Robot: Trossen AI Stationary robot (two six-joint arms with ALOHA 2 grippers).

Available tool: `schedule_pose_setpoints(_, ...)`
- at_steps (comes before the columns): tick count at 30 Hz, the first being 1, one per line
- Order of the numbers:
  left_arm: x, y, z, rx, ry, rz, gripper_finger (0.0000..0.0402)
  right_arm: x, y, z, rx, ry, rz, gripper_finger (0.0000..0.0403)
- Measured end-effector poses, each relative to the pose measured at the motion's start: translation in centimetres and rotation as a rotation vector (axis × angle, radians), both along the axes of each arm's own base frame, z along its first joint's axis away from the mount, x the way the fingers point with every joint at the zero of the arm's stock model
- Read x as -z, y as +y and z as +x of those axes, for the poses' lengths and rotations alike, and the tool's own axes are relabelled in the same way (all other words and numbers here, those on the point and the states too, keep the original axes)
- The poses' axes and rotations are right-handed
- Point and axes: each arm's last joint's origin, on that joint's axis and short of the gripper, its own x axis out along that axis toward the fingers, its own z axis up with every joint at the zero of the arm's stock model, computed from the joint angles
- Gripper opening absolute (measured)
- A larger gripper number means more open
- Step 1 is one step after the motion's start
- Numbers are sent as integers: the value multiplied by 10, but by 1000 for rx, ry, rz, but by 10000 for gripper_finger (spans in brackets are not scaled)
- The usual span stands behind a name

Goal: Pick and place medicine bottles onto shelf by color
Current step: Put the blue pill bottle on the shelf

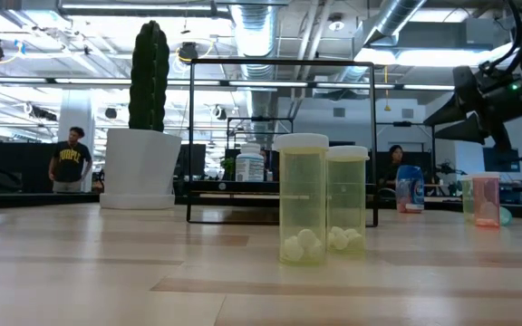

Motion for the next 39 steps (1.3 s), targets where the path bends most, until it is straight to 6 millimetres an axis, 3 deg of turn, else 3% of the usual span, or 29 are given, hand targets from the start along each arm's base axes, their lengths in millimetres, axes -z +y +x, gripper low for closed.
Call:
schedule_pose_setpoints(5, -5, 1, -2, -27, -10, 63, 74, -8, 0, 1, 5, -117, -4, 210)
schedule_pose_setpoints(10, -10, 2, -3, -48, -4, 140, 74, -19, 0, 1, 17, -506, 197, 210)
schedule_pose_setpoints(12, -11, 3, -3, -62, 0, 170, 74, -25, 0, 1, -10, -599, 202, 210)
schedule_pose_setpoints(18, -18, 14, -2, -64, -36, 293, 74, -62, 13, -4, -291, -853, -11, 210)
schedule_pose_setpoints(23, -22, 32, 2, -76, -83, 346, 74, -88, 27, -13, -424, -1013, -261, 210)
schedule_pose_setpoints(29, -28, 54, 4, -72, -160, 423, 74, -117, 30, -3, -435, -879, -370, 210)
schedule_pose_setpoints(34, -34, 70, 1, -89, -235, 477, 74, -135, 20, 30, -394, -703, -340, 210)
schedule_pose_setpoints(39, -40, 81, -5, -117, -316, 522, 74, -167, 14, 59, -402, -625, -379, 210)
